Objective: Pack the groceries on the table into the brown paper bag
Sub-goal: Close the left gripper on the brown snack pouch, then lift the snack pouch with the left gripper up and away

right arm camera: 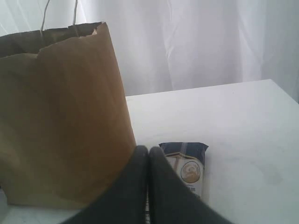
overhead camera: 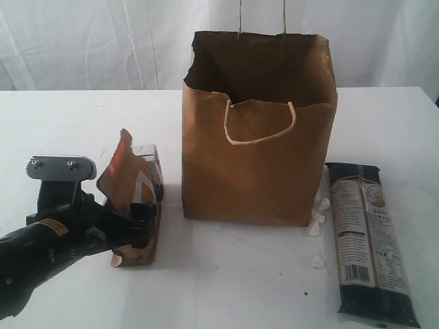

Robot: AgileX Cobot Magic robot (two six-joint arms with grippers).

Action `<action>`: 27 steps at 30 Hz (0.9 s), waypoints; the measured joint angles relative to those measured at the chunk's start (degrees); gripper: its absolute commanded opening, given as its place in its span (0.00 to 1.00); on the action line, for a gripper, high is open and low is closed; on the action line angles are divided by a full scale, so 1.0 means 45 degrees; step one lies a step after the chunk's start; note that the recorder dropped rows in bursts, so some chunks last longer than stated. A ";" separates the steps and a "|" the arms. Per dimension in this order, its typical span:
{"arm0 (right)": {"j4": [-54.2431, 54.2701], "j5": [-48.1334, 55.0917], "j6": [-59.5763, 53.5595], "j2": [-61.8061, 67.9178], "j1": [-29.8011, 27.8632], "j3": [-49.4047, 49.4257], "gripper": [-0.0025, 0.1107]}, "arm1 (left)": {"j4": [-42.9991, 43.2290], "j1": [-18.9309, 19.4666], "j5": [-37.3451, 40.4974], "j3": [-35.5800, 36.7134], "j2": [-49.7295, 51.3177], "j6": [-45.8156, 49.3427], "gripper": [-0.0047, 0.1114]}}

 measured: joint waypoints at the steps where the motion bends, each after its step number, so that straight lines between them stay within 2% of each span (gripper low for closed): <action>1: 0.0000 0.0000 0.0000 0.0000 0.0000 0.0000 0.02 | -0.0022 0.0000 0.0064 0.0000 0.0000 0.0065 0.94; 4: 0.0000 0.0000 0.0000 0.0000 0.0000 0.0000 0.02 | -0.0052 0.0000 0.0163 0.0000 0.0000 0.0193 0.85; 12: 0.0000 0.0000 0.0000 0.0000 0.0000 0.0000 0.02 | -0.0052 -0.0021 0.0254 0.0000 0.0000 0.0247 0.43; 17: 0.0000 0.0000 0.0000 0.0000 0.0000 0.0000 0.02 | -0.0052 -0.0021 0.0254 0.0000 0.0000 0.0277 0.23; 23: 0.0000 0.0000 0.0000 0.0000 0.0000 0.0000 0.02 | -0.0052 -0.0021 0.0254 0.0000 0.0000 0.0277 0.05; 27: 0.0000 0.0000 0.0000 0.0000 0.0000 0.0000 0.02 | -0.0052 -0.0021 0.0254 0.0000 0.0000 0.0744 0.04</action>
